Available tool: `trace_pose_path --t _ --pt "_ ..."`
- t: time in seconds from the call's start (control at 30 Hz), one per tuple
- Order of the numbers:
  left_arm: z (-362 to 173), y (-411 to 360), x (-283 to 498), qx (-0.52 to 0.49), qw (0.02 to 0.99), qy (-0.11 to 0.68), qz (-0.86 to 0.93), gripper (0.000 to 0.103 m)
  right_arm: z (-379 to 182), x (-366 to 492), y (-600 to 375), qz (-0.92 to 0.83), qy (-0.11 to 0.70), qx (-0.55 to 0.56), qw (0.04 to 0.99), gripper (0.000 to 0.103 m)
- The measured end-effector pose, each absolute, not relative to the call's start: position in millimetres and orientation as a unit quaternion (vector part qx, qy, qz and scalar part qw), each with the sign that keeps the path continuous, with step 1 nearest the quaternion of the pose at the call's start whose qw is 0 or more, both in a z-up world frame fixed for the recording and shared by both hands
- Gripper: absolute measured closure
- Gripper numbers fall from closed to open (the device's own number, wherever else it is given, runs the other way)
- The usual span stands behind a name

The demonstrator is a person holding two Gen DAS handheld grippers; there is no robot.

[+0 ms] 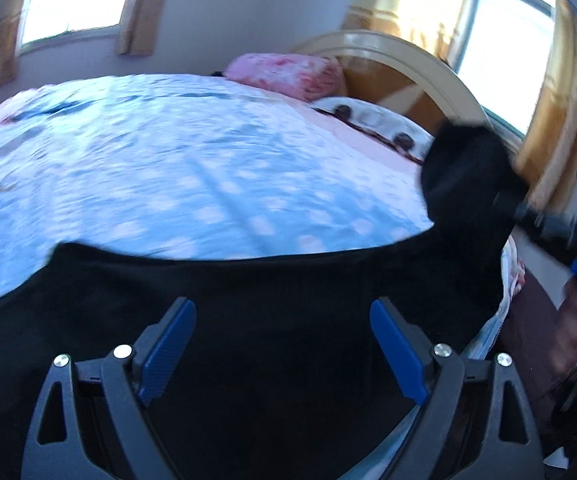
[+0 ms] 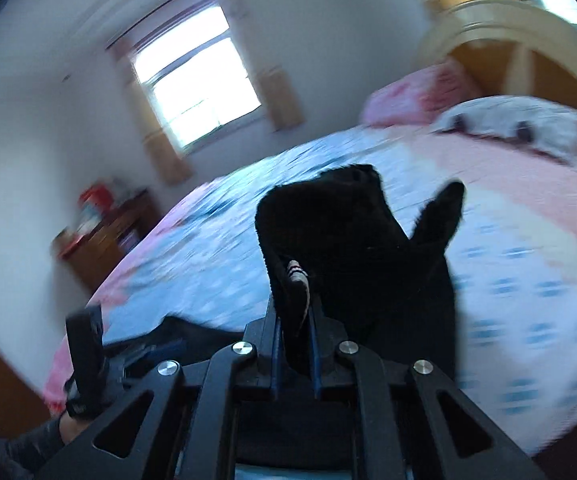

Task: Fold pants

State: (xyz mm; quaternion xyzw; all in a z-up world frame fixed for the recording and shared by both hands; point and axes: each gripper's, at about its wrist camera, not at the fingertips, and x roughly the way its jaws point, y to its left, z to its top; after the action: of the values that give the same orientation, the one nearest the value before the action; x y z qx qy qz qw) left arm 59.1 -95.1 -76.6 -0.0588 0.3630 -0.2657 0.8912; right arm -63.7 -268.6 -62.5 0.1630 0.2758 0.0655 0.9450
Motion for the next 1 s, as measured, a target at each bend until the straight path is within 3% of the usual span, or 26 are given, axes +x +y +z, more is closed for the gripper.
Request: trace_pose_path --t 0.33,0.43,0.47,0.5,0.67,0.83,0.87,0.93,0.97,1.0 --pt "-111 -41 57 -0.145 0.869 0.402 -0.249 0.011 -178 -9 -147 0.148 0.450 0.053 0.879 0.088" --pt "-111 -54 57 -0.142 0.863 0.404 -0.269 0.011 -171 -16 -158 0.168 0.451 0.052 0.875 0.072" --pt "-110 -61 58 -0.138 0.860 0.405 -0.278 0.011 -166 -20 -159 0.168 0.447 0.051 0.877 0.060" --pt "-109 -66 58 -0.136 0.857 0.405 -0.286 0.011 -160 -26 -166 0.166 0.440 0.051 0.881 0.055" --pt "-113 -102 69 -0.107 0.845 0.423 -0.310 0.013 -141 -49 -191 0.155 0.413 0.061 0.895 0.055" --pt "-119 -125 81 -0.093 0.839 0.440 -0.307 0.019 -134 -69 -239 0.117 0.367 0.153 0.910 0.055" --pt "-119 -126 81 -0.089 0.841 0.438 -0.305 0.023 -134 -72 -246 0.111 0.361 0.164 0.911 0.055" --pt "-118 -133 82 -0.070 0.846 0.437 -0.298 0.048 -134 -76 -256 0.101 0.353 0.178 0.913 0.055" --pt "-119 -137 83 -0.059 0.845 0.442 -0.294 0.087 -134 -77 -259 0.098 0.350 0.183 0.913 0.055" --pt "-120 -138 84 -0.058 0.844 0.447 -0.292 0.093 -135 -77 -262 0.094 0.348 0.187 0.914 0.055"
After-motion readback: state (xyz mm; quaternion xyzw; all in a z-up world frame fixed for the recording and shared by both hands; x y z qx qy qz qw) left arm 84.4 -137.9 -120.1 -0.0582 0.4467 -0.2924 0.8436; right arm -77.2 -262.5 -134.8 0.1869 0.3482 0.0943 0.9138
